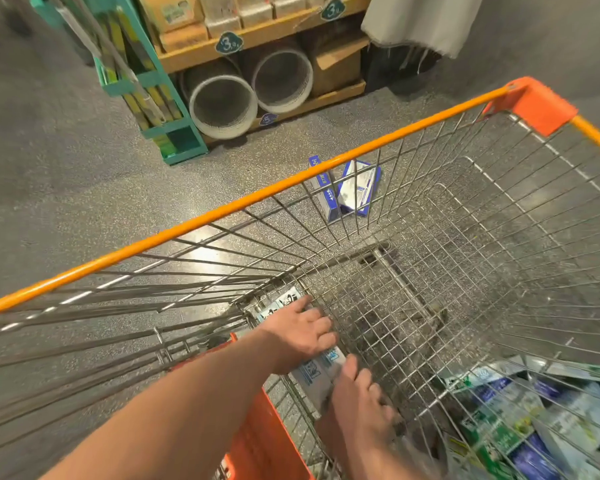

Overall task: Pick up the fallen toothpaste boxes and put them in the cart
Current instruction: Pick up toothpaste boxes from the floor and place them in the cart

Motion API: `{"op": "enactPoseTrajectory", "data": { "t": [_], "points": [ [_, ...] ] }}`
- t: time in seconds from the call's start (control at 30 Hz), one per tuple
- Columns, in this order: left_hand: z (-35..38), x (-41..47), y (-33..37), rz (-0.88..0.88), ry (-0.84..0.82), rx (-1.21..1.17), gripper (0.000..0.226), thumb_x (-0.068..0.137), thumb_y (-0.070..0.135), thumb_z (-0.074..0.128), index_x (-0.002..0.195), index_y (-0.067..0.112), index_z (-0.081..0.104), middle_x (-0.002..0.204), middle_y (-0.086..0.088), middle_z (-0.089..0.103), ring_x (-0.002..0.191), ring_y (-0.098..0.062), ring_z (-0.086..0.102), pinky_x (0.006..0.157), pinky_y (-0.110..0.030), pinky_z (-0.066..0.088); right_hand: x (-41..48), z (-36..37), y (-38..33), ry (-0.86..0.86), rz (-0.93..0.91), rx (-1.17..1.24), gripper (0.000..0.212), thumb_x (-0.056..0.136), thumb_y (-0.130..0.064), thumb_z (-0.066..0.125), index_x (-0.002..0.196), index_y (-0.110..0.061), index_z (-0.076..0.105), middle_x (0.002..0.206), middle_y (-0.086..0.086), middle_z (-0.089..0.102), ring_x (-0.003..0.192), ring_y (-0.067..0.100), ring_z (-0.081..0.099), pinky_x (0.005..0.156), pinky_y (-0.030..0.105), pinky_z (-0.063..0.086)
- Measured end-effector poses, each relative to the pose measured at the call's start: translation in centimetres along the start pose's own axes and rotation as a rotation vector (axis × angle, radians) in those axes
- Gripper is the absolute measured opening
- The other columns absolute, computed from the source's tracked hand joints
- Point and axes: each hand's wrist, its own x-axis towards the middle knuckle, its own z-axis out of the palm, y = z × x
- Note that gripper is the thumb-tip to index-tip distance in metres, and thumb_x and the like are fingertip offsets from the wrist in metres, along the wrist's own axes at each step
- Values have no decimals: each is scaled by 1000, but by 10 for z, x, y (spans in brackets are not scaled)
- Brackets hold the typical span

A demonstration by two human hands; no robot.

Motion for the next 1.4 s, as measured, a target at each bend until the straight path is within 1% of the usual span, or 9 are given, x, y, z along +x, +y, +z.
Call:
{"op": "enactPoseTrajectory", "data": {
  "t": [0.33, 0.47, 0.67, 0.77, 0.9, 0.97, 1.07, 1.33, 1.4],
  "points": [
    [26, -20, 2, -19, 3, 19, 67, 87, 27, 73, 137, 21, 30, 135, -8, 45, 124, -31, 42, 119, -60, 17, 7, 17, -20, -186, -109, -79, 54, 111, -26, 26, 157, -4, 7, 144, 22, 46, 125, 30, 55, 90, 35, 55],
    [23, -26, 3, -11, -75, 28, 82, 79, 30, 77, 143, 24, 25, 141, -9, 39, 133, -32, 36, 121, -57, 10, 1, 14, -24, -231, -118, -56, 63, 107, -16, 44, 155, -3, 7, 142, 26, 44, 122, 33, 55, 92, 36, 54],
    [15, -23, 6, -15, -184, -50, 105, 76, 74, 65, 156, 25, 17, 156, -11, 27, 148, -35, 22, 123, -61, -3, 5, 29, -22, -168, -110, 18, 54, 110, -19, 30, 151, 9, 9, 135, 24, 48, 94, 23, 61, 73, 29, 57],
    [12, -25, 11, -29, -222, -65, 109, 78, 91, 44, 159, 24, 16, 161, -8, 25, 151, -34, 18, 121, -60, -7, 0, 31, -22, -200, -106, -9, 60, 109, -20, 34, 152, 8, 3, 136, 24, 48, 101, 25, 60, 74, 29, 54],
    [13, -26, 13, -53, -189, -73, 89, 90, 81, 34, 157, 24, 19, 160, -8, 28, 151, -33, 20, 122, -57, -5, -3, 28, -22, -158, -127, 25, 90, 83, -27, 83, 145, -3, 22, 116, 23, 58, 91, 27, 65, 67, 33, 55],
    [12, -26, 13, -57, -195, -81, 77, 96, 75, 31, 155, 26, 24, 160, -9, 28, 151, -33, 20, 122, -56, -5, -9, 19, -24, -186, -90, 128, 77, 82, -42, 76, 136, -17, 27, 122, 12, 52, 106, 27, 59, 81, 38, 53],
    [10, -25, 15, -66, -220, -73, 75, 97, 73, 29, 156, 27, 22, 164, -9, 24, 153, -34, 16, 122, -56, -8, -11, 13, -24, -262, -86, 142, 71, 85, -52, 66, 134, -17, 30, 126, 9, 49, 112, 28, 54, 89, 42, 50],
    [-17, -39, 19, -175, -124, -202, 66, 101, 61, 36, 150, 15, 39, 155, -11, 39, 146, -31, 31, 124, -56, 10, 6, -24, -25, -249, -62, 112, 37, 100, -26, 49, 132, -11, 38, 128, 11, 53, 113, 31, 57, 88, 40, 49],
    [-43, -51, 22, -244, -128, -233, 63, 102, 60, 35, 147, 17, 43, 152, -9, 44, 142, -29, 38, 120, -53, 22, 3, -50, -20, -214, -103, 75, 44, 102, -20, 49, 142, -12, 32, 133, 13, 51, 110, 28, 59, 86, 39, 52]
  ]
}}
